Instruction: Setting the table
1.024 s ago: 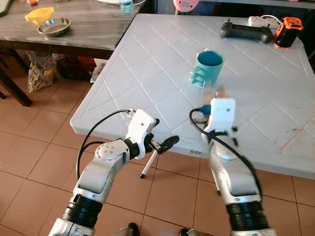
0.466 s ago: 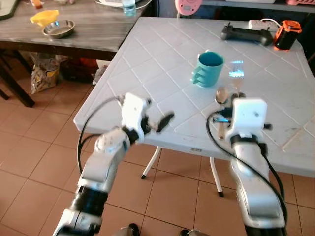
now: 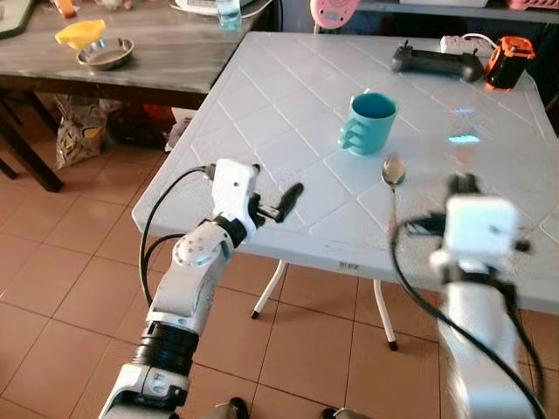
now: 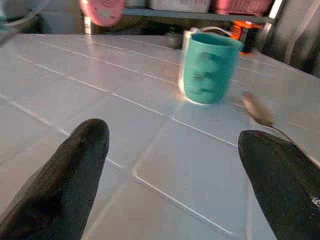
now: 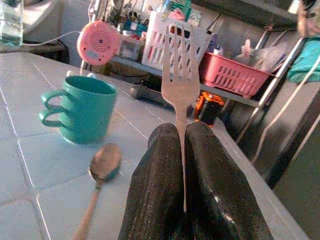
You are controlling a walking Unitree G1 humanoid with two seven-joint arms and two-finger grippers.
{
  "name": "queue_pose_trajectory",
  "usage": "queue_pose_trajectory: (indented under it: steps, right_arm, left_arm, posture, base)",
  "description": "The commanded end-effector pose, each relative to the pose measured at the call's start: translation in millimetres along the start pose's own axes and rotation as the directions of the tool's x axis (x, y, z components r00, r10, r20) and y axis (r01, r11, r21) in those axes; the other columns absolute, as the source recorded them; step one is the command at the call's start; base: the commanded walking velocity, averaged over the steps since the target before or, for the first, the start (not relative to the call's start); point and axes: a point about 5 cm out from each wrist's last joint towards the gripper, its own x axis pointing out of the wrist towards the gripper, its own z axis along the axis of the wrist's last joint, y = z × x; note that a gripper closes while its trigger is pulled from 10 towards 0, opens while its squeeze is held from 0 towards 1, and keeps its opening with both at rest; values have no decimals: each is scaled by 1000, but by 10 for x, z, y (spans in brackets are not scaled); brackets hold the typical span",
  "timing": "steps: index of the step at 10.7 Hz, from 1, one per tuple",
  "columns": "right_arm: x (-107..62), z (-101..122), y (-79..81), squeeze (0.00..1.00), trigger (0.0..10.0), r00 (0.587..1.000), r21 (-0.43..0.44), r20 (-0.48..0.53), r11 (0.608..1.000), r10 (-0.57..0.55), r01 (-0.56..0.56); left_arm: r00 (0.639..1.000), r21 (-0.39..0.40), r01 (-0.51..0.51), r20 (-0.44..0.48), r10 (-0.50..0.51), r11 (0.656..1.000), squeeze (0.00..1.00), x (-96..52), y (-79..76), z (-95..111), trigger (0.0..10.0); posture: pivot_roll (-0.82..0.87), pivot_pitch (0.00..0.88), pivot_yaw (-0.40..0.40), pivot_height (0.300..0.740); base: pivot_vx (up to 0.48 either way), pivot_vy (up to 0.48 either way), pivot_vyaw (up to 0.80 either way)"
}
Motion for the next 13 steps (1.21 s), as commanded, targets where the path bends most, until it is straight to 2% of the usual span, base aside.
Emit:
queue_pose_trajectory:
  steps: [1,4,5,7,12,13]
  right_arm:
    - [-23,41,-54,0,10000,1000,-6,9,1000,-19,20]
    - [-3,66,-145,0,10000,998,-15,17,998,-64,64]
    - [32,75,-159,0,10000,997,-10,21,997,-71,71]
    - [72,83,-173,0,10000,997,-11,27,997,-77,77]
    - [40,49,-175,0,10000,997,-5,-4,997,-83,83]
    - [34,46,-176,0,10000,996,-3,-8,997,-83,83]
  left_arm:
    - [999,24,-31,15,31,999,0,22,40,42,10000]
    - [994,9,-106,37,105,994,0,105,83,64,10000]
    - [996,-2,-84,37,84,996,0,118,74,62,10000]
    - [993,6,-110,40,110,994,0,127,100,53,10000]
    - [992,-7,-125,11,125,992,0,132,134,13,10000]
    - [992,-5,-128,10,128,992,0,137,147,16,10000]
  posture:
    - [-100,130,61,740]
    - [-93,110,62,740]
    - [-88,105,60,740]
    - [-88,106,58,740]
    - [-93,121,62,740]
    - [-93,123,63,740]
  base:
    - [0,0,0]
    - [0,0,0]
    - [0,0,0]
    - [0,0,0]
    - [0,0,0]
    - [0,240,-675]
